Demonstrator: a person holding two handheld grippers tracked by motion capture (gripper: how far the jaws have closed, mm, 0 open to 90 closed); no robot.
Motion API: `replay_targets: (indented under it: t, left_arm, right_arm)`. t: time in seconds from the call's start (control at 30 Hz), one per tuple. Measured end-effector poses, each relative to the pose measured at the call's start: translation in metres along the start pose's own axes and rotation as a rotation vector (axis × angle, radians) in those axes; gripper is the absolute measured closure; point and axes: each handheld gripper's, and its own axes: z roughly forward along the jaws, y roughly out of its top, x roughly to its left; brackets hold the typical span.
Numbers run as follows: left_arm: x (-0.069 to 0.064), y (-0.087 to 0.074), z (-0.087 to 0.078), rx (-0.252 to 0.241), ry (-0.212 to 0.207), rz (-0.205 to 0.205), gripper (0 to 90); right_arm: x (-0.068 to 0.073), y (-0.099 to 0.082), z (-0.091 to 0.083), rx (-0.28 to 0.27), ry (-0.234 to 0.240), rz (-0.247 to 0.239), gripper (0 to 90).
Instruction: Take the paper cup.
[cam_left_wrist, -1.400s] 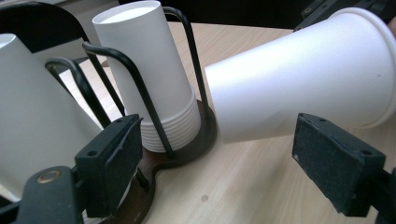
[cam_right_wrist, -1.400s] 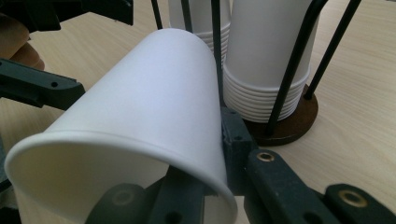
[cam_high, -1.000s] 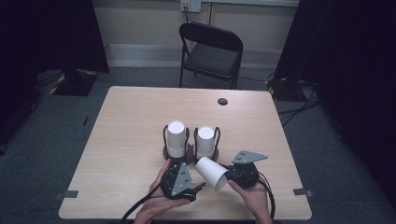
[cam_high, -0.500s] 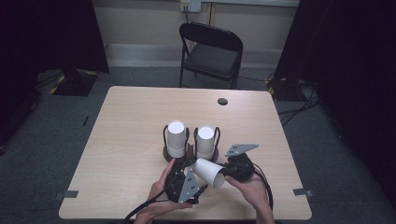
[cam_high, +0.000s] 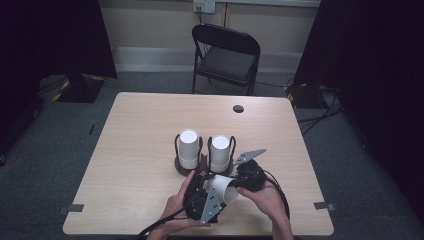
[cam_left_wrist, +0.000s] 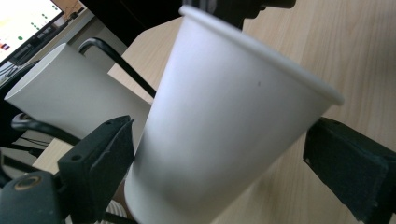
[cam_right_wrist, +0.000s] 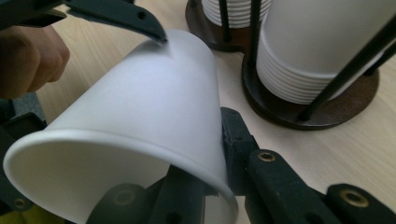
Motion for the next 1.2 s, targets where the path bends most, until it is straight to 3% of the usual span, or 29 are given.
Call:
replay_targets:
  t: [0.1,0.3,0.33,0.47,0.97,1.17,1.2]
  left_arm:
    - [-0.004,0.003,0.003,-0.004,0.021,0.011,12.0]
    - [-0.003,0.002,0.001,-0.014,0.012,0.002,13.7]
    - [-0.004,0.003,0.001,-0.028,0.012,0.015,18.0]
    - [-0.008,0.008,0.003,-0.035,0.052,0.034,19.1]
    - [-0.002,0.007,0.001,-0.043,0.027,-0.043,20.8]
    - [-0.002,0.006,0.0,-0.034,0.047,-0.047,22.4]
    - [-0.002,0.005,0.0,-0.045,0.051,-0.059,22.6]
  right_arm:
    - [0.004,0.006,0.004,0.02,0.02,-0.01,87.4]
    - [0.004,0.009,0.007,0.035,0.026,0.012,87.4]
    - [0.004,0.01,0.008,0.041,0.032,0.019,88.4]
    - [0.008,0.012,0.014,0.054,0.061,0.008,89.0]
    - [0.012,0.012,0.014,0.044,0.045,0.02,88.2]
    - [0.011,0.013,0.014,0.04,0.032,0.028,87.6]
    - [0.011,0.012,0.015,0.047,0.03,0.033,83.9]
